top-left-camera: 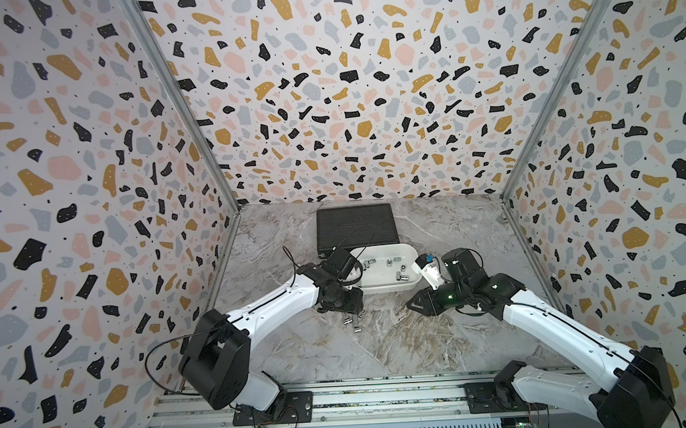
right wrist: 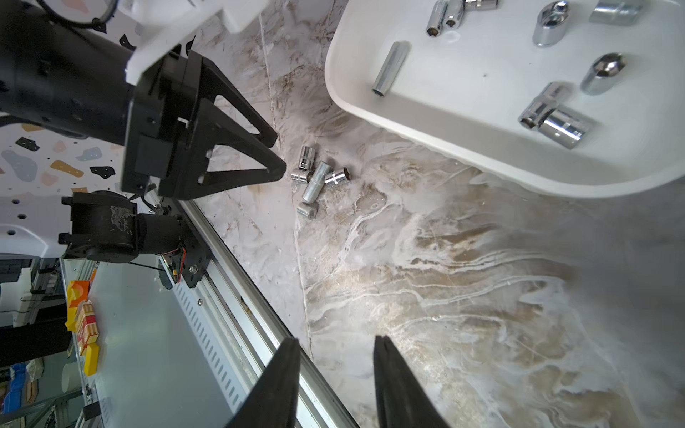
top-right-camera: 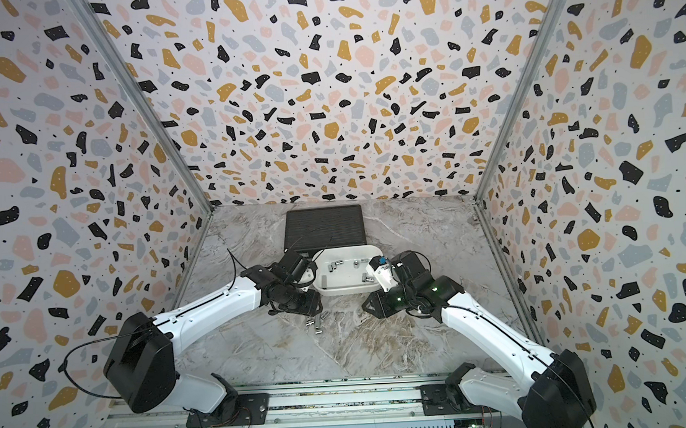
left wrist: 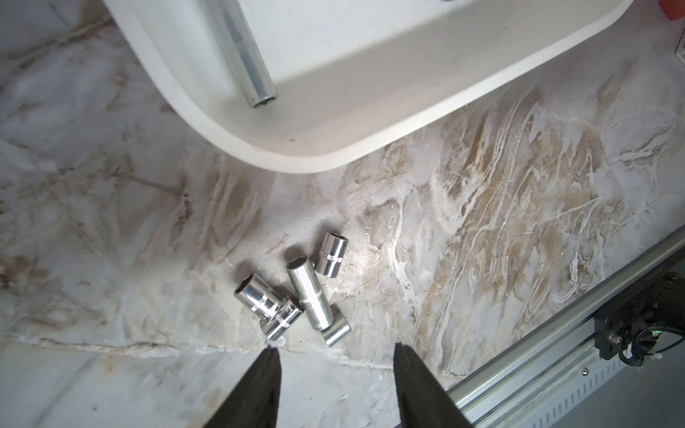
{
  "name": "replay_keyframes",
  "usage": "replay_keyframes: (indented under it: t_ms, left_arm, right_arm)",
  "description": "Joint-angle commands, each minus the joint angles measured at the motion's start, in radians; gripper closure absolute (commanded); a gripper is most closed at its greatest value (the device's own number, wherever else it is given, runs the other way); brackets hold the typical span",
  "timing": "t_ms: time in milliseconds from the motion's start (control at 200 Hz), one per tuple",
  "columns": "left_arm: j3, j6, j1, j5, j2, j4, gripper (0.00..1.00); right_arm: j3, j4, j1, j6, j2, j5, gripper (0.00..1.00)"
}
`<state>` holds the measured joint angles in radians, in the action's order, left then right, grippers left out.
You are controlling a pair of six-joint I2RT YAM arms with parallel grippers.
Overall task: Put the socket on the desktop into the storage box
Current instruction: Pick up the socket head at the center of the board.
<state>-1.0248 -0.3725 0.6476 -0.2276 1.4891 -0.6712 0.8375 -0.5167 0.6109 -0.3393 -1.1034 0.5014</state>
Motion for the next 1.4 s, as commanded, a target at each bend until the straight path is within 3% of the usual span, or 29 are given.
replay_keyframes:
  t_ms: [0,696,1392]
  left_arm:
    - [-0.039,0.033,0.010,-0.002,0.030,0.003,0.49]
    - [-0.096,0.060,0.065,-0.007,0.209,0.037,0.56]
    - [-0.106,0.077,0.110,0.051,0.287,0.059,0.56]
  right_arm:
    - [-0.017,-0.035,0.005,0.005,0.044,0.005,0.62]
    - [-0.059,-0.036,0.013,-0.003,0.076,0.005,0.62]
    - [-0.076,-0.019,0.013,-0.009,0.082,0.012,0.62]
